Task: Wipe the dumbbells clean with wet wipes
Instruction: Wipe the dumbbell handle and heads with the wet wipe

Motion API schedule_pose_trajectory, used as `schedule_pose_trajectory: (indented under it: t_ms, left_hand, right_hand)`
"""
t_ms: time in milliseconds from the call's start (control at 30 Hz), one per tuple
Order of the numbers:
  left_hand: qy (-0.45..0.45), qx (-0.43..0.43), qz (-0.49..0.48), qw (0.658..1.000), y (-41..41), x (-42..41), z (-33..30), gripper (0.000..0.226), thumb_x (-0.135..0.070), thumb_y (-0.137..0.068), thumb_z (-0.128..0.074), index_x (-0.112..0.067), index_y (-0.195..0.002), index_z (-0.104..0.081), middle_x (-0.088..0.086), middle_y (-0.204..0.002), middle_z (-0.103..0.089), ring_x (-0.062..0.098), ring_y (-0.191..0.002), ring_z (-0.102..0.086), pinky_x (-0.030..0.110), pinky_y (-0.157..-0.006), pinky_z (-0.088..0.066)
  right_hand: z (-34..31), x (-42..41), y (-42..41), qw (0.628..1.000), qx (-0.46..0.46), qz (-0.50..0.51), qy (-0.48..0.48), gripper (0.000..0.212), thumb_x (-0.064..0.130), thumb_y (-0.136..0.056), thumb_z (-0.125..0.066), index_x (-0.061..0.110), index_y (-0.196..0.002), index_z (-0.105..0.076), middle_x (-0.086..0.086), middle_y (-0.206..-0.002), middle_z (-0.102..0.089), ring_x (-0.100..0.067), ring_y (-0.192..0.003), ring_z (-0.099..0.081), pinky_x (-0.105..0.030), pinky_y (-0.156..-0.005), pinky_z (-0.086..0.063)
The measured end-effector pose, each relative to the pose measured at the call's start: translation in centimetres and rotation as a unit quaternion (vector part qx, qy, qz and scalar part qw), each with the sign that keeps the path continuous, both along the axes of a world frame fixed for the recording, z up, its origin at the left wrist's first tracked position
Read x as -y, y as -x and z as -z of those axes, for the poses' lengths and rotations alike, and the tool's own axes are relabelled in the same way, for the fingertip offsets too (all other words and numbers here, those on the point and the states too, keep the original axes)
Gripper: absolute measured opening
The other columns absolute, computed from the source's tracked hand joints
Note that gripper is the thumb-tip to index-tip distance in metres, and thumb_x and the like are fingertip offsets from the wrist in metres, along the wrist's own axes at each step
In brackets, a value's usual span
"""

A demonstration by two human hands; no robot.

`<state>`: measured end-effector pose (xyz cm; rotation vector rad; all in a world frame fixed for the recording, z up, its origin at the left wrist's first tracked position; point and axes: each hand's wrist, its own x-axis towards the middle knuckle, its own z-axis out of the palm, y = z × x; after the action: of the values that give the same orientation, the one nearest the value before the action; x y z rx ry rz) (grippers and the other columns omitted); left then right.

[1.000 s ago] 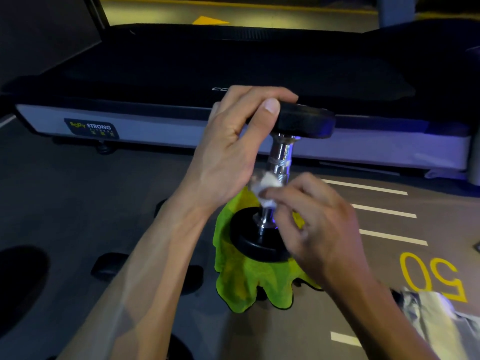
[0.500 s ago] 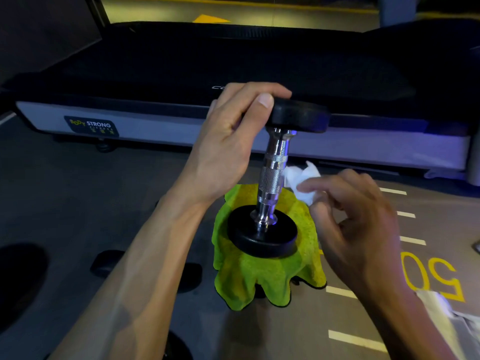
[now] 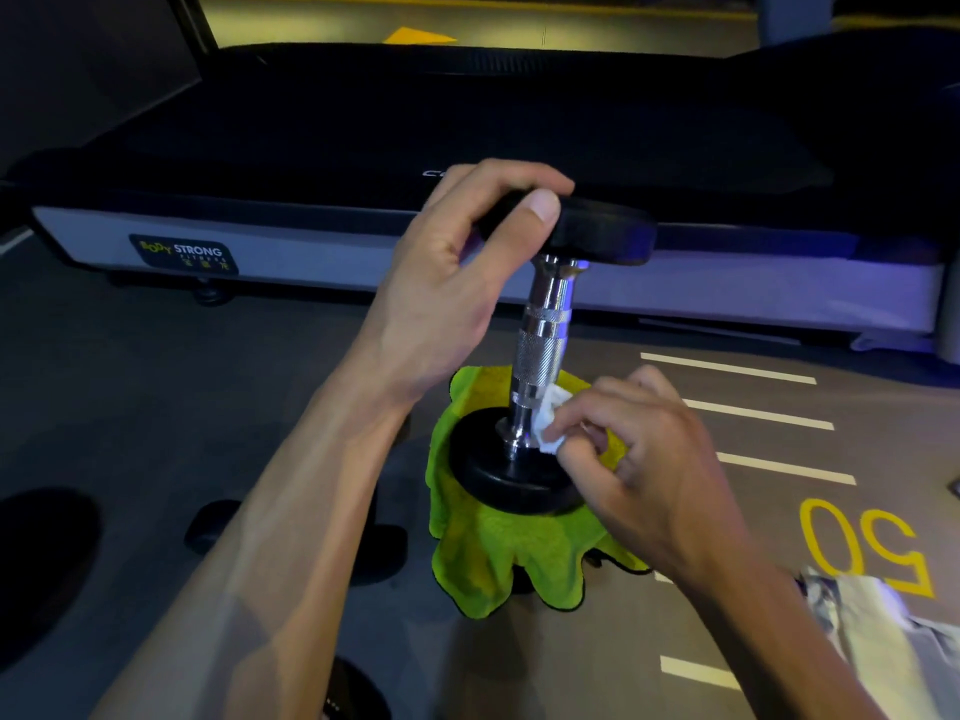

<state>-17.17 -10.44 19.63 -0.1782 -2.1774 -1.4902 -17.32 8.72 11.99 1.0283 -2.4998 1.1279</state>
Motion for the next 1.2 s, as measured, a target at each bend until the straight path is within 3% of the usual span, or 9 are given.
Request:
schedule_pose_trajectory:
  t_ms: [200,333,533,667,733,833,1033,1200]
  left_hand:
    - [-0.018,-0.004,0.015,1.000,-0.1,0.0,0.0,0.017,-0.027,-0.106,-0.053,-0.031,-0.114,-0.068,0.002,-0.116,-0.063,0.003,-0.105,-0.057,0.016,-0.096,-0.040]
    - [-0.040,0.012,0.029,0.999,-0.1,0.0,-0.2,0.019,-0.025,-0.104,-0.052,-0.024,-0.113,-0.068,0.015,-0.119,-0.065,0.007,-0.105,-0.057,0.018,-0.096,-0.042]
    - [-0.101,0.028,0.055,0.993,-0.2,-0.1,-0.5,0.023,-0.011,-0.105,-0.041,-0.011,-0.111,-0.063,-0.004,-0.104,-0.064,-0.008,-0.087,-0.059,0.006,-0.082,-0.042]
    - [-0.099,0.028,0.061,0.993,-0.2,-0.3,-0.4,0.022,-0.009,-0.106,-0.042,-0.009,-0.112,-0.063,-0.002,-0.105,-0.064,-0.007,-0.088,-0.060,0.007,-0.082,-0.043]
    - [-0.099,0.027,0.058,0.993,-0.1,-0.2,-0.4,0.022,-0.012,-0.106,-0.043,-0.010,-0.112,-0.064,-0.005,-0.102,-0.065,-0.005,-0.090,-0.060,0.008,-0.083,-0.043]
    - [-0.095,0.029,0.059,0.993,0.0,-0.3,-0.3,0.022,-0.013,-0.106,-0.045,-0.008,-0.114,-0.065,-0.004,-0.101,-0.065,-0.003,-0.092,-0.060,0.010,-0.084,-0.044]
    - [-0.105,0.017,0.055,0.993,0.3,-0.5,-0.3,0.022,-0.017,-0.102,-0.046,-0.009,-0.112,-0.065,-0.001,-0.104,-0.063,-0.001,-0.092,-0.058,0.011,-0.086,-0.042]
    - [-0.093,0.023,0.053,0.994,0.1,-0.5,-0.2,0.023,-0.017,-0.104,-0.046,-0.010,-0.113,-0.066,-0.002,-0.107,-0.064,-0.001,-0.098,-0.058,0.013,-0.088,-0.042]
  right_hand:
    - [0.2,1.5,-1.5,0.998,-0.025,-0.048,-0.013,0.021,0.017,-0.090,-0.058,0.024,-0.097,-0.076,0.020,-0.084,-0.057,-0.012,-0.081,-0.040,-0.024,-0.073,-0.036]
    - [0.7,1.3,-1.2,1.000,-0.022,-0.019,-0.004,0.023,0.021,-0.091,-0.057,0.029,-0.099,-0.078,0.018,-0.084,-0.061,-0.013,-0.082,-0.043,-0.030,-0.072,-0.042]
    - [0.9,1.0,-0.9,0.997,-0.057,-0.055,-0.024,0.023,0.020,-0.094,-0.061,0.029,-0.105,-0.079,0.010,-0.090,-0.062,-0.008,-0.084,-0.041,-0.034,-0.072,-0.045]
    - [-0.2,1.6,-0.1,0.989,-0.142,-0.020,-0.033,0.026,0.017,-0.092,-0.065,0.030,-0.108,-0.081,0.004,-0.085,-0.066,-0.023,-0.078,-0.058,-0.041,-0.064,-0.050]
    - [-1.4,1.6,0.6,0.988,-0.152,0.008,0.010,0.029,0.015,-0.095,-0.063,0.027,-0.115,-0.080,0.001,-0.088,-0.067,-0.025,-0.078,-0.062,-0.035,-0.065,-0.049]
    - [-1.9,1.6,1.0,0.988,-0.139,0.058,0.037,0.033,0.012,-0.095,-0.064,0.028,-0.120,-0.078,0.000,-0.090,-0.065,-0.019,-0.076,-0.060,-0.026,-0.064,-0.040]
    - [0.4,1.7,-1.4,0.997,-0.077,-0.013,-0.009,0.031,0.024,-0.096,-0.054,0.032,-0.113,-0.078,0.004,-0.088,-0.063,-0.020,-0.074,-0.064,-0.035,-0.060,-0.056]
    - [-2.7,2.1,1.5,0.985,-0.141,0.083,0.061,0.030,0.013,-0.097,-0.062,0.023,-0.120,-0.078,0.001,-0.088,-0.063,-0.012,-0.067,-0.053,-0.027,-0.060,-0.041]
